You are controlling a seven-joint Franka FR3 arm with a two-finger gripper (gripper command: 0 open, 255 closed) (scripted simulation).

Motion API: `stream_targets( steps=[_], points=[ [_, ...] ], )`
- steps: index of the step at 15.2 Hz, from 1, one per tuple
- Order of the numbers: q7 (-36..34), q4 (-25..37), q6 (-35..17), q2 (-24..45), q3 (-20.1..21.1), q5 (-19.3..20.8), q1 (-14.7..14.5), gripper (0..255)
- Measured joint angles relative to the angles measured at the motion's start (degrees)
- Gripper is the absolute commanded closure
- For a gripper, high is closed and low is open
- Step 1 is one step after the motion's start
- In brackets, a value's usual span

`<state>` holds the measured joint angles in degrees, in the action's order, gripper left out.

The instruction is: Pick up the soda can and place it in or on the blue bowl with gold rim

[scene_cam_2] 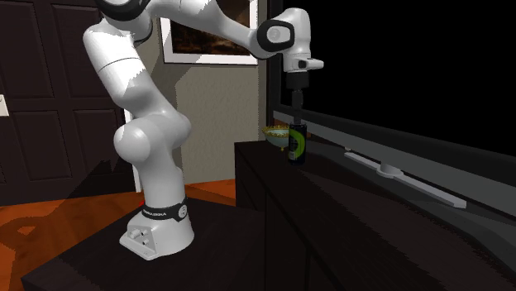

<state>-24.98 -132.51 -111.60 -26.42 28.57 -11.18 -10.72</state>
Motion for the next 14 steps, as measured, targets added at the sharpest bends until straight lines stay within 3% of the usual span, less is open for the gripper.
stream_targets(
  steps=[4,5,14],
  points=[
    [0.1,-0.2,-0.3,0.0,-0.4,0.2,-0.5,0],
    [0.9,-0.7,-1.0,-0.2,-0.7,0.1,-0.8,255],
    [-2.1,1.2,1.0,0.8,-0.2,-2.2,-0.3,255]
  ],
)
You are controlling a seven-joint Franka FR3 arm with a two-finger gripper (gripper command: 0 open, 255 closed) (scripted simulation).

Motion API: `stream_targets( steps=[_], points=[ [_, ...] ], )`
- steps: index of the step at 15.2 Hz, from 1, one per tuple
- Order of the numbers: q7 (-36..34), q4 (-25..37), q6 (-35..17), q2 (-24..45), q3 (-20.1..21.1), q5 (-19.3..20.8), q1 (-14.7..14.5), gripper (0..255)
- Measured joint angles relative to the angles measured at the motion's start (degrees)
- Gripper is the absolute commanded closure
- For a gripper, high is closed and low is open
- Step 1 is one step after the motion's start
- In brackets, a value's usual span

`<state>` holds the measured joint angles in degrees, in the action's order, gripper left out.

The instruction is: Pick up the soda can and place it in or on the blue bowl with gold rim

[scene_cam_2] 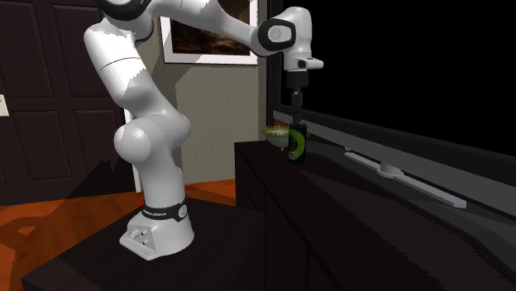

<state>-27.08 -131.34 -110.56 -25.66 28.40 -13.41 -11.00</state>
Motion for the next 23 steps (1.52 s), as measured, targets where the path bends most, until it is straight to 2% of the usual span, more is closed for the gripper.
stream_targets(
  steps=[2,4,11,14,17,18,19,20,22,23],
  points=[
    [1.8,-0.8,-1.4,-0.6,0.1,0.6,-0.2,255],
    [-0.1,-0.5,-0.9,-0.3,-0.2,1.2,-0.7,255],
    [-5.8,3.4,6.5,2.7,-3.8,3.8,-4.9,255],
    [0.6,5.0,12.8,2.6,-5.6,4.1,-6.3,255],
    [3.5,5.4,15.6,2.2,-5.7,4.8,-6.3,255],
    [3.5,5.3,15.8,2.2,-5.7,4.8,-6.3,0],
    [3.5,5.3,15.7,2.2,-5.7,4.8,-6.3,0],
    [5.3,-0.2,12.0,-2.6,-6.4,3.8,-7.4,0],
    [10.1,-16.9,-5.6,-18.6,-7.3,0.6,-11.4,0],
    [11.1,-20.9,-10.8,-21.9,-7.5,0.0,-12.3,0]
  ],
)
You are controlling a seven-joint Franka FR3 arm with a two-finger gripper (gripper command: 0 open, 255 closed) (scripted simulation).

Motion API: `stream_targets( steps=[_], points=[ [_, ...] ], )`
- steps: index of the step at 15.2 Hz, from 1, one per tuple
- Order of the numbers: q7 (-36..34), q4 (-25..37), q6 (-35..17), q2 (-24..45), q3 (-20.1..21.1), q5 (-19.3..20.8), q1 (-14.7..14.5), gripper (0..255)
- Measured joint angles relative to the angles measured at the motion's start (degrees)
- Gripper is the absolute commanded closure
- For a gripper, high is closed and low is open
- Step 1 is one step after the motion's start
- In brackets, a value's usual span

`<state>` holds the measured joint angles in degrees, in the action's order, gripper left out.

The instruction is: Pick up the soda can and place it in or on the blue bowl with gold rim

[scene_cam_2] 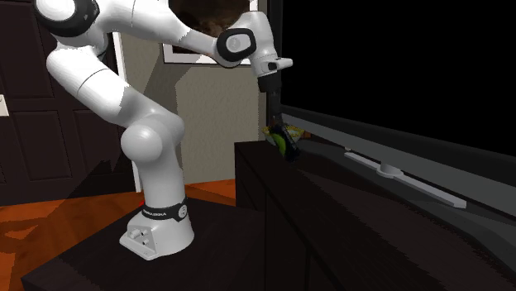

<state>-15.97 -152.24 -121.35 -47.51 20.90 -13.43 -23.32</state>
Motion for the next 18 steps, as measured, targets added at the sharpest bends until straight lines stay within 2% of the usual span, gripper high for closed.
stream_targets(
  steps=[2,6,13,14,18],
  points=[
    [0.9,-3.7,-5.1,-2.0,0.0,-0.6,-0.7,0],
    [1.1,-6.1,-10.6,0.1,1.0,-1.2,-0.6,0],
    [1.2,-6.8,-11.9,0.5,1.2,-1.4,-0.6,0],
    [1.2,-6.8,-11.9,0.5,1.2,-1.4,-0.6,255],
    [1.2,-6.8,-11.9,0.5,1.2,-1.4,-0.6,255]
  ],
)
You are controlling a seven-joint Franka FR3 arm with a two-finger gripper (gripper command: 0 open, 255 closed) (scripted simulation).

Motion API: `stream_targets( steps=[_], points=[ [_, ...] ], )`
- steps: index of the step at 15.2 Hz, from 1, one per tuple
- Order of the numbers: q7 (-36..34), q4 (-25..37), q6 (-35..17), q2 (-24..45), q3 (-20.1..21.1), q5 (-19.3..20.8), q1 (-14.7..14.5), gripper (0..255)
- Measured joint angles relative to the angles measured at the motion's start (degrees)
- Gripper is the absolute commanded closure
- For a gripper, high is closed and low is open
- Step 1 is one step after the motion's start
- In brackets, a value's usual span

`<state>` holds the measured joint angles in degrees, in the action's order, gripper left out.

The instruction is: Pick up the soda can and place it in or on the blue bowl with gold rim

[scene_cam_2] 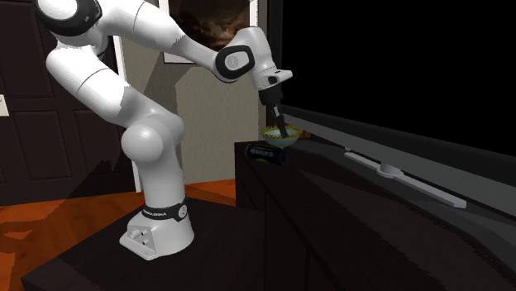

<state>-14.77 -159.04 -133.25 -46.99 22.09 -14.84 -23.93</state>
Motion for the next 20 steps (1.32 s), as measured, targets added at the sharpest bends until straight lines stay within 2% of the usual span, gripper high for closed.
stream_targets(
  steps=[5,6,8,13,20],
  points=[
    [0.0,0.0,0.0,0.0,0.0,0.0,0.0,255],
    [0.0,0.0,0.0,0.0,0.0,0.0,0.0,0],
    [-1.2,0.0,0.9,0.1,-0.1,-0.9,-0.1,0],
    [-12.2,-1.6,8.3,1.0,-1.2,-10.2,-1.4,0],
    [-13.8,-3.8,3.4,5.3,0.5,-14.1,-2.2,0]
  ],
)
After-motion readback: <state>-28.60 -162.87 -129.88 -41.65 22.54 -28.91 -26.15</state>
